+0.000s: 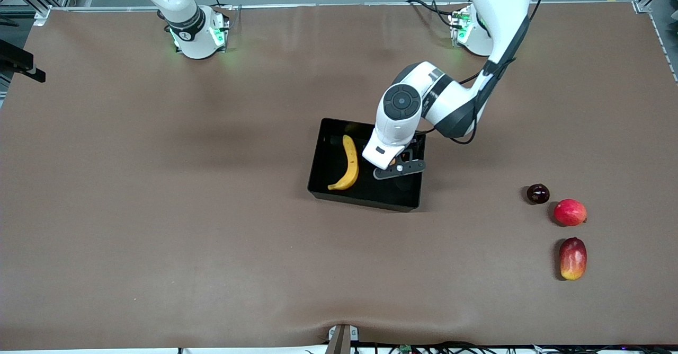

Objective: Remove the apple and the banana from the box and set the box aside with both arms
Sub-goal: 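Lower the left gripper and grasp the small apple in the tray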

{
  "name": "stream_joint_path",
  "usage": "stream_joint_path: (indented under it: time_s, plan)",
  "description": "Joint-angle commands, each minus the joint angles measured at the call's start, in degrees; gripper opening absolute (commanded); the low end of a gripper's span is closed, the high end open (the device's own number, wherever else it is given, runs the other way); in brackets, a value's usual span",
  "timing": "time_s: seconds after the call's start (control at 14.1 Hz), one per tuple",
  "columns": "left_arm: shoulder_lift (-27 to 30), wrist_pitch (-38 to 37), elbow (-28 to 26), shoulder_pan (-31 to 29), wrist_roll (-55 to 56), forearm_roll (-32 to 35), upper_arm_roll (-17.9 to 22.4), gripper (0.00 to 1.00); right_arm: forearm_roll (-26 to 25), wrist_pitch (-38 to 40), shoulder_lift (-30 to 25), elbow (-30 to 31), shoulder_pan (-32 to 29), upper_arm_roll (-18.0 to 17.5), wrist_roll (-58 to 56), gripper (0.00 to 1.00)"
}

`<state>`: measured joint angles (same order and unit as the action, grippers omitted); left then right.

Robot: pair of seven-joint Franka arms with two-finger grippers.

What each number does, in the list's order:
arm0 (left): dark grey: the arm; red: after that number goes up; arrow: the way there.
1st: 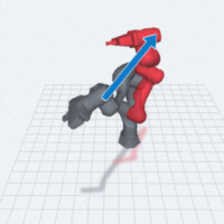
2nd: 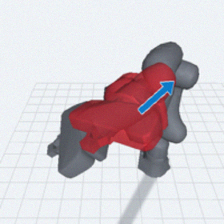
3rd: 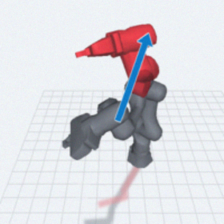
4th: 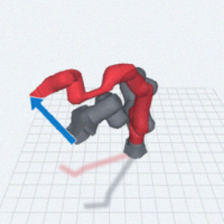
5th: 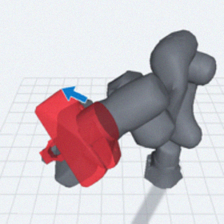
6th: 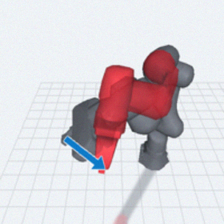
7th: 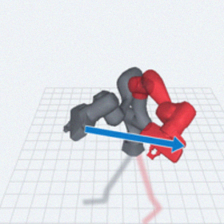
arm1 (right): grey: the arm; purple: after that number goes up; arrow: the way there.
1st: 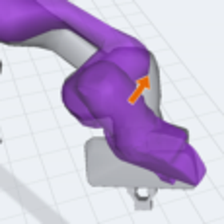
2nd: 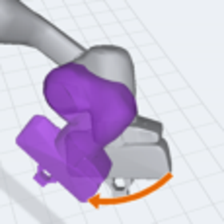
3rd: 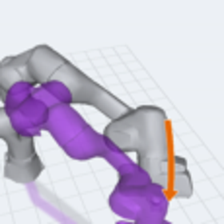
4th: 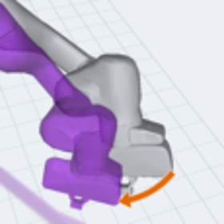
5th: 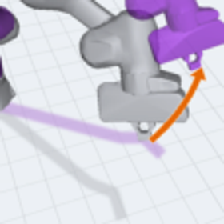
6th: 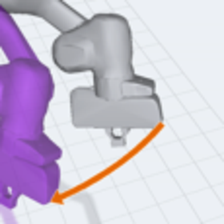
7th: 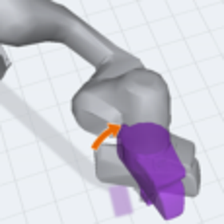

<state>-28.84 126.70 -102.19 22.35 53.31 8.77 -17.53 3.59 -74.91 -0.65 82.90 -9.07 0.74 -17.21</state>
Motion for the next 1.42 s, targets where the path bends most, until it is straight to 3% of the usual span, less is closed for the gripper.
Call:
stream_joint_path:
  time_s: [0.0,0.43,0.5,0.57,0.64,0.71,0.78,1.07,1.35]
  plan:
    - [0.38,5.30,-4.42,0.24,1.80,1.24,0.30,1.00,0.37,0.64,0.30,-0.63,-0.68,-0.21,-0.02,1.00]
    - [-4.64,8.29,-4.25,0.24,3.98,4.32,0.30,1.00,0.37,0.64,0.39,-0.63,-0.86,-0.21,0.07,1.00]
    - [-5.17,8.82,-4.16,0.33,4.17,4.41,0.30,0.95,0.37,0.64,0.48,-0.54,-0.86,-0.21,-0.02,1.00]
    - [-5.52,8.83,-3.90,0.33,4.26,4.41,0.30,0.73,0.37,0.64,0.48,-0.54,-0.95,-0.21,-0.02,1.00]
    - [-5.52,8.83,-3.72,0.24,4.26,4.41,0.30,0.42,0.37,0.64,0.74,-0.54,-0.95,-0.21,-0.02,1.00]
    - [-5.44,8.83,-3.63,0.24,4.00,4.41,0.30,0.06,0.37,0.55,0.91,-0.54,-0.95,-0.21,-0.19,1.00]
    - [-4.74,8.74,-3.55,0.24,3.82,4.50,0.30,0.00,0.28,0.55,1.44,-0.54,-0.95,-0.21,-0.28,1.00]
    - [0.00,3.93,-0.57,-0.20,3.64,4.50,0.22,0.00,0.02,0.64,2.06,-0.54,-1.04,-0.21,-0.28,1.00]
    - [2.39,-6.35,8.47,-1.77,0.84,4.41,0.30,0.00,-0.07,0.55,2.32,-0.63,-0.78,-0.21,-0.28,1.00]
